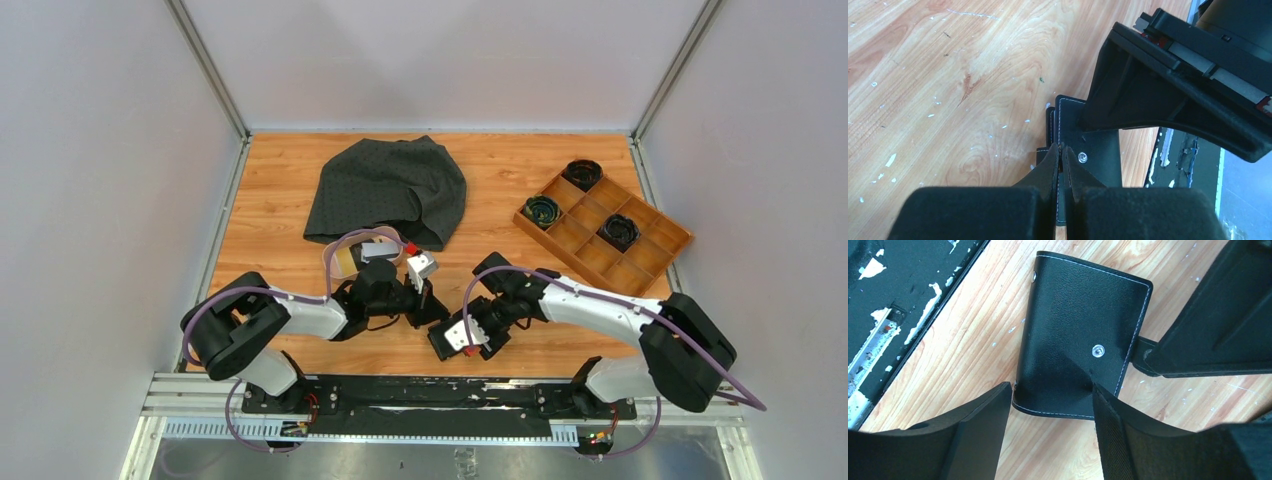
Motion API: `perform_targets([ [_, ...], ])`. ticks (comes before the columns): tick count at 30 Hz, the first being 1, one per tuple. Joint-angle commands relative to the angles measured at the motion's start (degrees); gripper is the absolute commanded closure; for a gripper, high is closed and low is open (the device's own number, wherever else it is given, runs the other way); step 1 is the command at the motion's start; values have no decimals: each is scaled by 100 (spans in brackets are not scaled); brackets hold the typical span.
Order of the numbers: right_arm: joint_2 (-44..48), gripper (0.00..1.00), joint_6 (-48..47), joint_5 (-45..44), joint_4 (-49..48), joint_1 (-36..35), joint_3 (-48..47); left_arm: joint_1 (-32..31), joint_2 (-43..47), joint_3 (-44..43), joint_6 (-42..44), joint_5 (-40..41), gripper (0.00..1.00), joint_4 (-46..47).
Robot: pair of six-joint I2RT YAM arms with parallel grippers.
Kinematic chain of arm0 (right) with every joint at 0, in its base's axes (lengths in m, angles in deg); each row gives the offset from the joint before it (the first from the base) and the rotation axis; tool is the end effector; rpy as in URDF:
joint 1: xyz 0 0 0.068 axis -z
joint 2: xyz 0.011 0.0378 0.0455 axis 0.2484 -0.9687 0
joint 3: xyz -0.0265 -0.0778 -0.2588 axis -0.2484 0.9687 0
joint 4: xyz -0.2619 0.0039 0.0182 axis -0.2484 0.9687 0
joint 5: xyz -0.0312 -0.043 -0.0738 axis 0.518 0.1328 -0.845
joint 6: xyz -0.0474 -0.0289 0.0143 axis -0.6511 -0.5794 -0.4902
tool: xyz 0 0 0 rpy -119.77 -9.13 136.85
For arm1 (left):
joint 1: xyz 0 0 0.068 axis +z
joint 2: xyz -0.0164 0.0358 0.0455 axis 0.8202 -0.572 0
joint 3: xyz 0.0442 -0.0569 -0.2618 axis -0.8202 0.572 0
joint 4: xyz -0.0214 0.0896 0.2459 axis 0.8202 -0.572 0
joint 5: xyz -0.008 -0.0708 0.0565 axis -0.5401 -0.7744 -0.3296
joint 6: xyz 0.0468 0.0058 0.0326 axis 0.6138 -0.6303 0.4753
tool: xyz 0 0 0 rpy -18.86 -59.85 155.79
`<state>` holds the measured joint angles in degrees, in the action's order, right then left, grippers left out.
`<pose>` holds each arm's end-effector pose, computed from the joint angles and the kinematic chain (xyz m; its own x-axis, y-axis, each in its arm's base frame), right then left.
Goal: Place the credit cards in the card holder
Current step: Close the card holder at the center of the board.
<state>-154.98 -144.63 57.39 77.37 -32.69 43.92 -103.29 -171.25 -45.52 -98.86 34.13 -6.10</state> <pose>0.1414 0.1852 0.1712 0.6478 -0.5019 -0.5731 -0.7450 -0.5746 -0.3388 0.1651 -0.2109 0.1397 -0.5647 0.1637 -0.8089 0.7918 0.3837 -0.4752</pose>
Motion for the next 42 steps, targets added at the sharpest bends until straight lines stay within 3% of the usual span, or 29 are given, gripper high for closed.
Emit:
perform_targets([
  [1,-202,37,72,43,218,45,-137,-69,-30,-35,-92,-98,100,30],
  [26,-452,43,117,84,345,22,-239,-428,-678,159,-604,-71,100,785],
  [42,-482,44,161,91,363,23,-261,-445,-723,390,-1025,405,100,1340],
])
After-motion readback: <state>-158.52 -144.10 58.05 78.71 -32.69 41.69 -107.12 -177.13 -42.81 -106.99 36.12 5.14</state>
